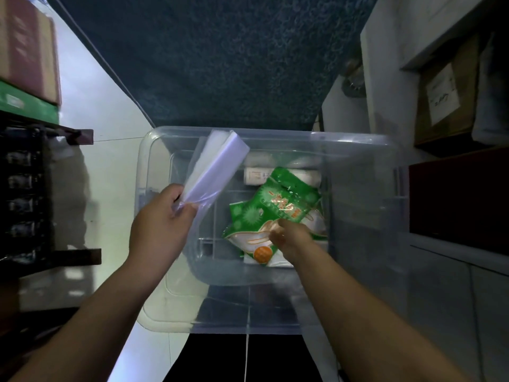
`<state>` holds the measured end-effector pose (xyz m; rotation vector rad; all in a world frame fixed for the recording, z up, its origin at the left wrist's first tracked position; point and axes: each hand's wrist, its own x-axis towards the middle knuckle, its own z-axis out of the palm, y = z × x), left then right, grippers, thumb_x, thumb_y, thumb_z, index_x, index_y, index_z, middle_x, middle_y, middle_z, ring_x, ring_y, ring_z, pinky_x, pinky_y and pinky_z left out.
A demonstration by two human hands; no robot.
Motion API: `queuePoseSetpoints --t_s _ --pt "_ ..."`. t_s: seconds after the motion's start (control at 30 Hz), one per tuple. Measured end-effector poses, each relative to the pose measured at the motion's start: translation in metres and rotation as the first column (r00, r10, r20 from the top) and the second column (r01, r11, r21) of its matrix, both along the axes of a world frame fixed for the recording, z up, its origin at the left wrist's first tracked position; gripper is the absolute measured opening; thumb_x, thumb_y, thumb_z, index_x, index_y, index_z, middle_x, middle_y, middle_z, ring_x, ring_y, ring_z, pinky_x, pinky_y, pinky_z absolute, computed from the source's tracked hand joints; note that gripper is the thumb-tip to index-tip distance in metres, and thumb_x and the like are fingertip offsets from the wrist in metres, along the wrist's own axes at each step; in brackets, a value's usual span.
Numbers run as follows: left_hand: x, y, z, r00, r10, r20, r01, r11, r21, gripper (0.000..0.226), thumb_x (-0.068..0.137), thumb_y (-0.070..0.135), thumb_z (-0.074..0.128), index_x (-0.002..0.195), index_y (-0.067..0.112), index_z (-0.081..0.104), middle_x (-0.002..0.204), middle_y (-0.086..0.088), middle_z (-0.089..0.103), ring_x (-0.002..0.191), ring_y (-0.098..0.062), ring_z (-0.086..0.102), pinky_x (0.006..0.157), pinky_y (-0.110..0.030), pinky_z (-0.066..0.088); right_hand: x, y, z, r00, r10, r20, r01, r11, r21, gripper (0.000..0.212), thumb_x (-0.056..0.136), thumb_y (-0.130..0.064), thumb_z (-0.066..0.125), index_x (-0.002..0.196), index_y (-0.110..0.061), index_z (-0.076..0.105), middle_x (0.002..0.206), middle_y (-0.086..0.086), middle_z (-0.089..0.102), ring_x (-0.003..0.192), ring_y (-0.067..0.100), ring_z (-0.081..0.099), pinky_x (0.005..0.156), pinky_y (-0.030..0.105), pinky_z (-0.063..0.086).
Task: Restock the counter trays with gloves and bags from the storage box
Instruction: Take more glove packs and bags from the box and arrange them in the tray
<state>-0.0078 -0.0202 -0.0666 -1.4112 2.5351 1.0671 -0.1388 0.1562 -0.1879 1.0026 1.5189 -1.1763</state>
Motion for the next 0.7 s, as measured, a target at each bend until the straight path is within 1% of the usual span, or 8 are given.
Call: queuePoseSetpoints --t_s 0.07,0.13,0.2,0.27,0.33,0.5,0.6,0.7 --pt "-0.002 0.002 -0.001 1.000 -0.011 0.000 0.011 1.000 0.004 0.011 0.083 0.025 0.055 0.077 0.031 0.048 0.062 0.007 0.054 0.059 -0.007 0.051 0.049 -0.023 0.036 0.004 -0.004 0.003 0.986 0.168 0.005 -0.167 0.982 -0.083 0.013 0.089 -0.005 0.053 0.078 -0.009 0.055 0.075 0.011 0.052 0.065 0.019 0.049 0.059 0.029 0.047" --pt "-0.005 0.003 -0.002 1.000 -0.015 0.001 0.015 1.000 -0.004 0.010 0.082 0.026 0.055 0.079 0.032 0.048 0.063 0.006 0.056 0.060 -0.007 0.053 0.053 -0.026 0.040 0.002 0.000 0.003 0.862 0.491 -0.126 -0.493 0.870 0.012 0.009 0.088 -0.009 0.054 0.085 -0.007 0.062 0.088 0.017 0.062 0.078 0.024 0.054 0.070 0.030 0.044" --pt "-0.008 0.003 -0.003 1.000 -0.016 0.002 0.016 1.000 -0.011 0.011 0.082 0.026 0.056 0.079 0.034 0.048 0.064 0.006 0.057 0.061 -0.007 0.053 0.056 -0.025 0.042 -0.006 0.017 -0.005 0.489 0.843 -0.225 -0.784 0.537 0.310 0.018 0.086 -0.008 0.052 0.094 -0.002 0.067 0.101 0.021 0.067 0.090 0.030 0.060 0.077 0.031 0.046" --pt "-0.008 0.003 -0.005 1.000 -0.014 0.001 0.014 1.000 -0.002 0.013 0.082 0.025 0.056 0.079 0.034 0.048 0.065 0.006 0.057 0.062 -0.008 0.053 0.055 -0.026 0.042 -0.012 0.039 -0.010 0.096 0.982 -0.163 -0.839 0.169 0.518 0.024 0.085 -0.007 0.050 0.101 -0.005 0.068 0.110 0.020 0.067 0.102 0.033 0.060 0.084 0.031 0.048" --pt "-0.009 0.004 -0.008 1.000 -0.007 0.004 0.007 1.000 0.011 0.010 0.082 0.024 0.055 0.080 0.032 0.050 0.066 0.004 0.057 0.063 -0.014 0.054 0.056 -0.030 0.043 -0.012 0.057 -0.017 -0.100 0.987 -0.129 -0.848 -0.017 0.530 0.027 0.085 -0.009 0.050 0.108 -0.006 0.064 0.118 0.018 0.061 0.112 0.032 0.054 0.093 0.032 0.046" --pt "-0.007 0.010 -0.012 1.000 -0.026 0.009 0.026 0.999 0.041 0.009 0.083 0.021 0.055 0.083 0.030 0.054 0.068 0.005 0.059 0.064 -0.013 0.056 0.056 -0.030 0.044 -0.007 0.065 -0.028 -0.404 0.912 -0.068 -0.801 -0.316 0.509 0.039 0.081 -0.023 0.056 0.119 -0.013 0.052 0.127 0.014 0.048 0.123 0.030 0.038 0.101 0.038 0.034" --pt "-0.005 0.015 -0.010 0.999 -0.039 0.019 0.038 0.998 0.049 0.009 0.084 0.022 0.055 0.085 0.031 0.055 0.070 0.005 0.060 0.064 -0.010 0.055 0.053 -0.025 0.041 -0.008 0.066 -0.026 -0.531 0.847 -0.028 -0.737 -0.446 0.507 0.042 0.080 -0.030 0.059 0.120 -0.017 0.053 0.127 0.013 0.047 0.121 0.031 0.036 0.098 0.039 0.034" --pt "-0.006 0.017 -0.006 0.998 -0.057 0.024 0.055 0.997 0.051 0.010 0.084 0.022 0.054 0.089 0.030 0.057 0.072 0.005 0.062 0.065 -0.008 0.055 0.052 -0.024 0.040 -0.002 0.067 -0.019 -0.610 0.792 -0.035 -0.663 -0.486 0.570 0.035 0.083 -0.020 0.053 0.117 -0.012 0.055 0.122 0.015 0.050 0.115 0.032 0.043 0.092 0.038 0.038"
